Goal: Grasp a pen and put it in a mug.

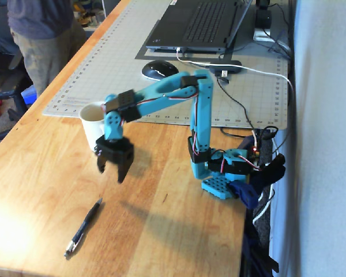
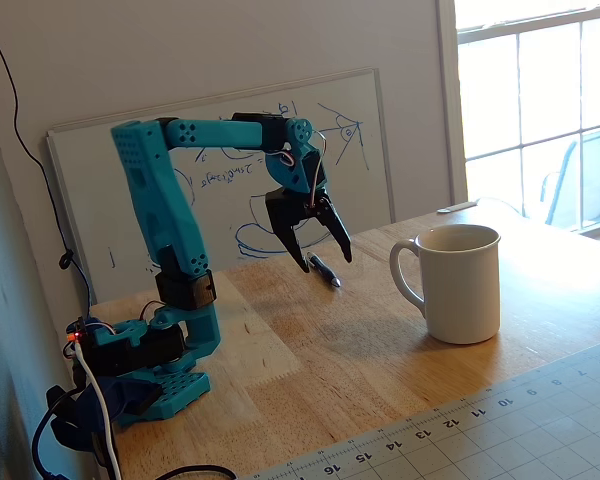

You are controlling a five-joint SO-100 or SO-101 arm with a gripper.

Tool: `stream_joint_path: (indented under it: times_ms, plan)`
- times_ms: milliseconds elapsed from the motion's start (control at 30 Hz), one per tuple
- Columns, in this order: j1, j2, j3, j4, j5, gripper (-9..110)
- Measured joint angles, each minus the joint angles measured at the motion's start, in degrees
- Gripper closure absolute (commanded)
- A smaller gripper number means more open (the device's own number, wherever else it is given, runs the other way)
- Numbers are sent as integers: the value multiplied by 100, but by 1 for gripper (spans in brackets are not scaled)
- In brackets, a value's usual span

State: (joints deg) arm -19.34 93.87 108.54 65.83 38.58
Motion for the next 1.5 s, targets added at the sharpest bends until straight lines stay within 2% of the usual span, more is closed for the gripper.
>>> stream_joint_path:
  times_ms: [267,567,1333,1500]
  plan:
    - [-800,-1811,-2101,0,1380,76]
    - [-940,-3472,-3938,0,1547,76]
    - [-1222,-3779,-4096,0,1547,77]
    - [-1222,-3779,-3700,0,1547,77]
